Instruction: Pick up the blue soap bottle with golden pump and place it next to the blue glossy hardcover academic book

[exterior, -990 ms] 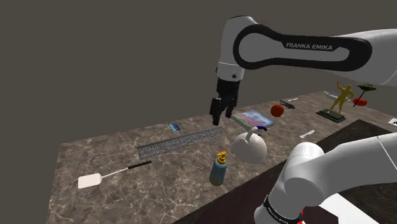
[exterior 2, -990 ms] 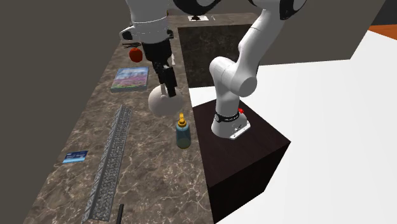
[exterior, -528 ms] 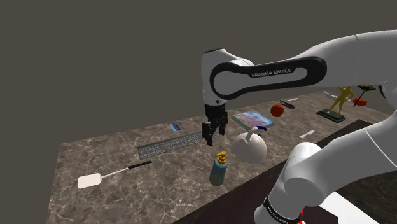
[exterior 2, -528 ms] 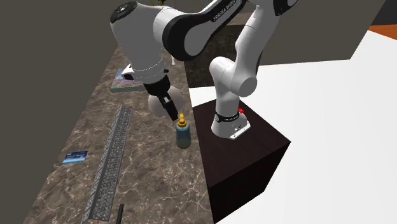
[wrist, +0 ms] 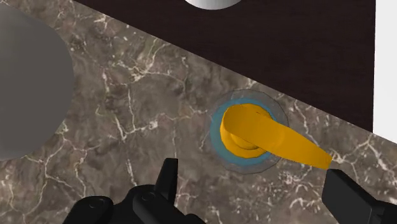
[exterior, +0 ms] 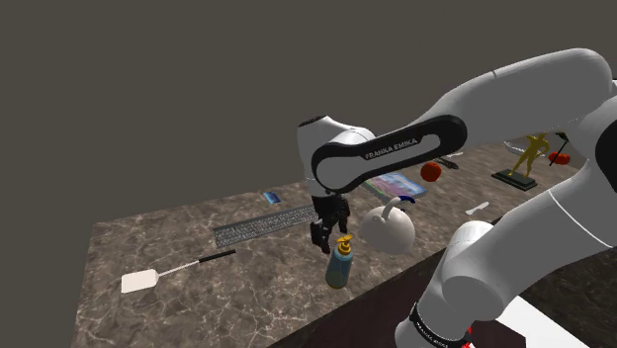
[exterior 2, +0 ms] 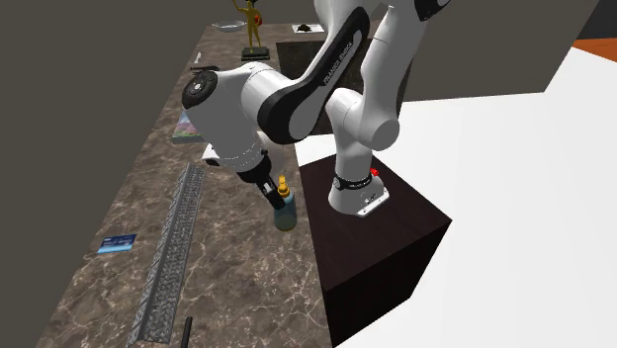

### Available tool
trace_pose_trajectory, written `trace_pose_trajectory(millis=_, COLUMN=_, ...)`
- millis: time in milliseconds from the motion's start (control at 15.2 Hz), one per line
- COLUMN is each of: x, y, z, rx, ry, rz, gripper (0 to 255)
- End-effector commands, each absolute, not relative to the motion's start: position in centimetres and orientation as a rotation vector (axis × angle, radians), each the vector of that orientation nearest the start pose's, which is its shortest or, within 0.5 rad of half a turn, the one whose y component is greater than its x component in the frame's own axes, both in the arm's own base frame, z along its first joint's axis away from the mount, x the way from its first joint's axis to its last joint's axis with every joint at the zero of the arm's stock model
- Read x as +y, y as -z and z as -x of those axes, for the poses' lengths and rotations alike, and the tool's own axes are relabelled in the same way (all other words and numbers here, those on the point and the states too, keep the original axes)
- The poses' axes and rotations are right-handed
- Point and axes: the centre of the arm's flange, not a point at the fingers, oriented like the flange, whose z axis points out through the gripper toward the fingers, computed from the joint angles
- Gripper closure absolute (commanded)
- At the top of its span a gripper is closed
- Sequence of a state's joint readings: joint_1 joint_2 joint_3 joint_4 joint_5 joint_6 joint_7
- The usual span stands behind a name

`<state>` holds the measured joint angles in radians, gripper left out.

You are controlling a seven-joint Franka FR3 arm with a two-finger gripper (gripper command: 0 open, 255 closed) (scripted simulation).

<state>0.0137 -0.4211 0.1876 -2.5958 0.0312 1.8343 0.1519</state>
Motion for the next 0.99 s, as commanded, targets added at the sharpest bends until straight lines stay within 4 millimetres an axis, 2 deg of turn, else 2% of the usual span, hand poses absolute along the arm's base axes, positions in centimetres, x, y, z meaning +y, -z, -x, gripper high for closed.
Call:
trace_pose_trajectory(millis=0, x=7.1, y=-36.1, z=-34.5, rx=-0.011, ry=-0.541, rz=3.201, gripper=0)
trace_pose_trajectory(millis=198, x=6.9, y=-34.4, z=-33.9, rx=-0.011, ry=-0.541, rz=3.201, gripper=0)
trace_pose_trajectory(millis=726, x=6.9, y=-34.4, z=-33.9, rx=-0.011, ry=-0.541, rz=3.201, gripper=0)
trace_pose_trajectory(millis=792, x=6.9, y=-34.4, z=-33.9, rx=-0.011, ry=-0.541, rz=3.201, gripper=255)
trace_pose_trajectory(millis=924, x=6.9, y=-34.4, z=-33.9, rx=-0.011, ry=-0.541, rz=3.201, gripper=255)
